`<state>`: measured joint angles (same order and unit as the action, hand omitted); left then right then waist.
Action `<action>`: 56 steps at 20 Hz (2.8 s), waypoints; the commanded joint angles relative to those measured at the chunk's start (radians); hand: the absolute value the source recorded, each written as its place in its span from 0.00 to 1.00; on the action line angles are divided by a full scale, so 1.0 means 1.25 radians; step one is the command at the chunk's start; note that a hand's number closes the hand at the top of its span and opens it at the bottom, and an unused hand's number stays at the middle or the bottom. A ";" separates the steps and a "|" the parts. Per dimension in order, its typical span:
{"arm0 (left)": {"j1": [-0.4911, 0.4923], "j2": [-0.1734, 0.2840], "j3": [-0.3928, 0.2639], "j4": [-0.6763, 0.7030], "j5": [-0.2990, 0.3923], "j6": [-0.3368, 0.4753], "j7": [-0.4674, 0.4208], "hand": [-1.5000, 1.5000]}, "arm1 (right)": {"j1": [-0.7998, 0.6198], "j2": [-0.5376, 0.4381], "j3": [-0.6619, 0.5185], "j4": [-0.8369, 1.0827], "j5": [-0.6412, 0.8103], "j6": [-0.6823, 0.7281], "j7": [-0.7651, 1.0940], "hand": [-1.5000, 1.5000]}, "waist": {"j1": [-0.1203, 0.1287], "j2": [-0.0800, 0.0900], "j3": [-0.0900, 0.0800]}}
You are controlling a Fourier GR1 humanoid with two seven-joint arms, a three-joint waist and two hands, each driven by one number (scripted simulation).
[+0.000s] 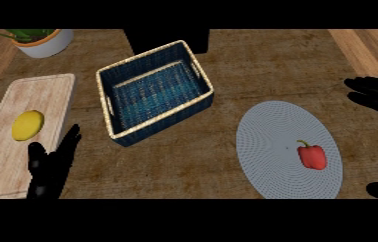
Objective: Pick the bell pepper from the placemat and place it in the basket
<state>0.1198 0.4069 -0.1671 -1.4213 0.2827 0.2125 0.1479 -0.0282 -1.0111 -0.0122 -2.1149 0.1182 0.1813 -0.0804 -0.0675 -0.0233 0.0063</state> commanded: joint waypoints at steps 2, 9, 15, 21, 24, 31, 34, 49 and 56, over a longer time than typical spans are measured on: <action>0.050 -0.012 -0.021 -0.008 0.014 -0.009 0.049 0.50 | 0.029 -0.169 -0.148 -0.041 -0.099 0.166 0.059 0.00 | 0.002 0.004 -0.007; 0.053 -0.017 -0.009 0.029 0.012 -0.032 0.018 0.50 | 0.115 -0.261 -0.290 -0.027 -0.132 0.358 0.043 0.00 | 0.005 0.008 -0.006; 0.033 -0.025 -0.017 0.020 0.004 -0.044 0.047 0.50 | 0.191 -0.175 -0.395 -0.057 -0.075 0.436 0.000 0.00 | 0.016 0.011 -0.005; 0.006 -0.029 -0.001 0.026 -0.006 -0.048 0.059 0.50 | 0.252 -0.045 -0.413 -0.071 0.016 0.459 -0.079 0.00 | 0.033 0.015 -0.004; 0.018 -0.018 0.012 0.011 -0.011 -0.063 0.047 0.50 | 0.212 -0.033 -0.346 -0.027 0.069 0.432 -0.096 0.00 | 0.056 0.020 -0.005; 0.008 -0.061 -0.017 0.041 -0.045 -0.060 0.034 0.50 | 0.210 0.077 -0.238 -0.060 0.176 0.378 -0.070 0.00 | 0.060 0.021 -0.005; -0.010 -0.067 -0.011 0.057 -0.053 -0.050 0.049 0.50 | 0.250 0.121 -0.176 -0.045 0.304 0.317 -0.134 0.00 | 0.056 0.021 -0.004; 0.028 -0.069 0.015 0.013 -0.063 -0.084 0.058 0.50 | 0.244 0.199 -0.069 0.169 0.524 0.164 -0.303 0.00 | 0.052 0.019 -0.004; 0.017 -0.082 0.034 0.030 -0.082 -0.080 0.058 0.50 | 0.150 0.240 -0.051 0.236 0.554 0.186 -0.269 0.00 | 0.056 0.019 -0.005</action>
<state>0.1081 0.3260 -0.1221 -1.4571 0.1880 0.1167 0.2137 0.1858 -0.7251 -0.0702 -1.8756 0.7932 0.4227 -0.3896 0.0033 -0.0075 0.0101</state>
